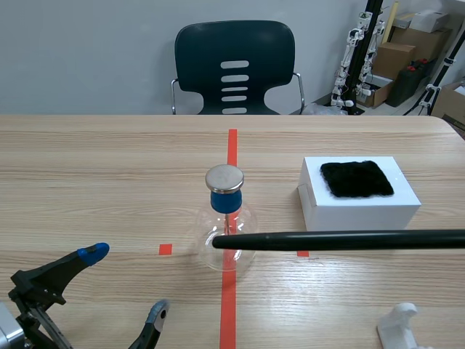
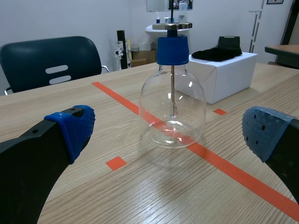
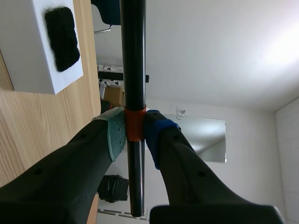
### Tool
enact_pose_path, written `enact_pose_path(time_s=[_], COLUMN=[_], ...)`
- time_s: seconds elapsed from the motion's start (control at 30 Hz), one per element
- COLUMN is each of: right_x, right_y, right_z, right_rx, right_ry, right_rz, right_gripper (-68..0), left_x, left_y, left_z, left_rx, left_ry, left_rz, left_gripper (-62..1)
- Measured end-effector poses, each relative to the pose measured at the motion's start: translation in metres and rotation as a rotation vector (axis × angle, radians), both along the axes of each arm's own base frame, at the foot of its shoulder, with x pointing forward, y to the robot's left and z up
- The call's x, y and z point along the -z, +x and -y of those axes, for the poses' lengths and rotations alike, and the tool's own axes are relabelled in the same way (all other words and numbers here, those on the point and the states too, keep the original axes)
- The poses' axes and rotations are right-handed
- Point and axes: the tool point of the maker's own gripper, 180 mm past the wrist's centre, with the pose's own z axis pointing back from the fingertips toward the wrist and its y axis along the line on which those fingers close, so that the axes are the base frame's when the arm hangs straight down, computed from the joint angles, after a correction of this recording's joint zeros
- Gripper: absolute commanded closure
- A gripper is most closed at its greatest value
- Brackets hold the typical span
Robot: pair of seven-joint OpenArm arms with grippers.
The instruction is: Do the electroscope experiment. go back to the standby pose
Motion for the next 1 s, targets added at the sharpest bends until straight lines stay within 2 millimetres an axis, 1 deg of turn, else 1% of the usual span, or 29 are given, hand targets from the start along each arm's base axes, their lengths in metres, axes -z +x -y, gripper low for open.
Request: enact_pose_path(time_s=[1.0], right_x=[-0.0014], right_y=[0.0022], right_z=[0.0001], right_rx=[0.0], right_ry=[0.0], right_rz=[0.011], right_gripper=[-1.1], left_x=[0.0], left_y=[0.0], left_z=[0.0], left_rx=[0.0], left_ry=[0.0], left_rz=[0.0], left_gripper=[-62.3])
